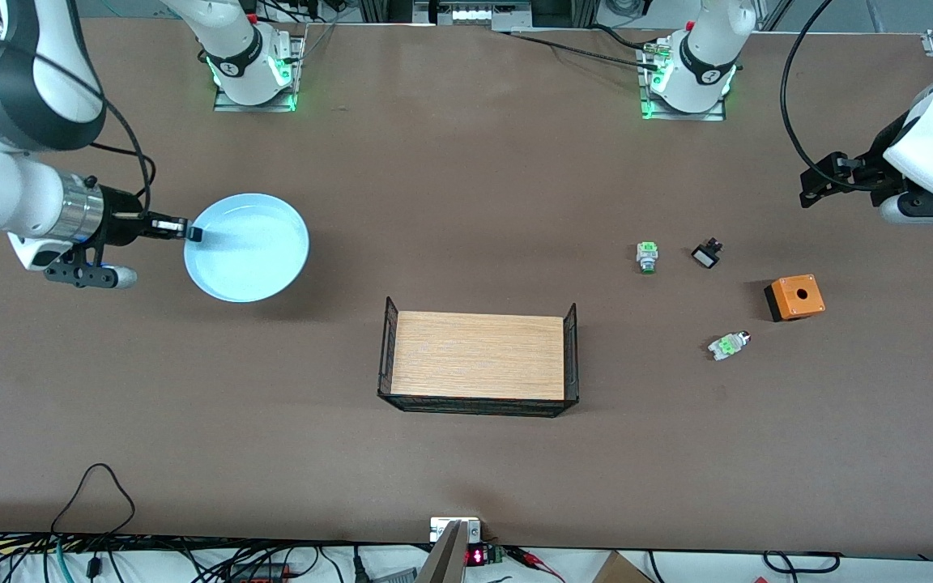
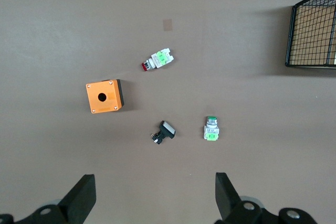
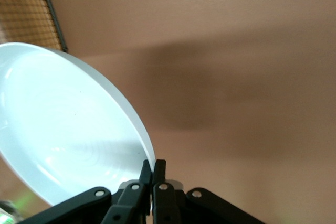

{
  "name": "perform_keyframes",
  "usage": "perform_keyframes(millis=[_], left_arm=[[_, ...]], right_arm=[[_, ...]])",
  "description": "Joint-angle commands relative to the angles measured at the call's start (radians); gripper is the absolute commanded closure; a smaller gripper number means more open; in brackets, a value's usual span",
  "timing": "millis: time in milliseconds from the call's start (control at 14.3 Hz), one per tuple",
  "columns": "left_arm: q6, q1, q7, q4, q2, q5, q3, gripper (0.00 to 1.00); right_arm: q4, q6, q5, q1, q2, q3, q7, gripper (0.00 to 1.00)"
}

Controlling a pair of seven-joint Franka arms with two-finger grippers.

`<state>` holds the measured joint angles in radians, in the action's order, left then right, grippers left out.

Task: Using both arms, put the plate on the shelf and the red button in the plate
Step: 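Lift the plate with the right gripper and carry it toward the wooden tray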

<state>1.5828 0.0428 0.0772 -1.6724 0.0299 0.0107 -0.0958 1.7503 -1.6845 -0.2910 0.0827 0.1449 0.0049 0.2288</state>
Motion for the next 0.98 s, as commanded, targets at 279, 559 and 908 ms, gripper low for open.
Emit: perform_keyframes(millis=[279,559,908], left_arm=[[-0.034,-0.006,-0.001,0.082,-0.045,0.000,-0.004,0.00],[-0.034,-0.004,-0.001,0.082,-0.045,-0.002,-0.004,0.00],[-0.038,-0.006,-0.001,0.082,-0.045,-0.002,-0.004,0.00]], right_arm=[[-0.097,0.016,-0.057,0.159,-0.001,0.037,0.450,1.00],[-0.112,-0.043,-0.096,0.245,0.009,0.037,0.662,1.00],[-0.124,-0.179,-0.099,0.348,0.056,0.037,0.837,1.00]])
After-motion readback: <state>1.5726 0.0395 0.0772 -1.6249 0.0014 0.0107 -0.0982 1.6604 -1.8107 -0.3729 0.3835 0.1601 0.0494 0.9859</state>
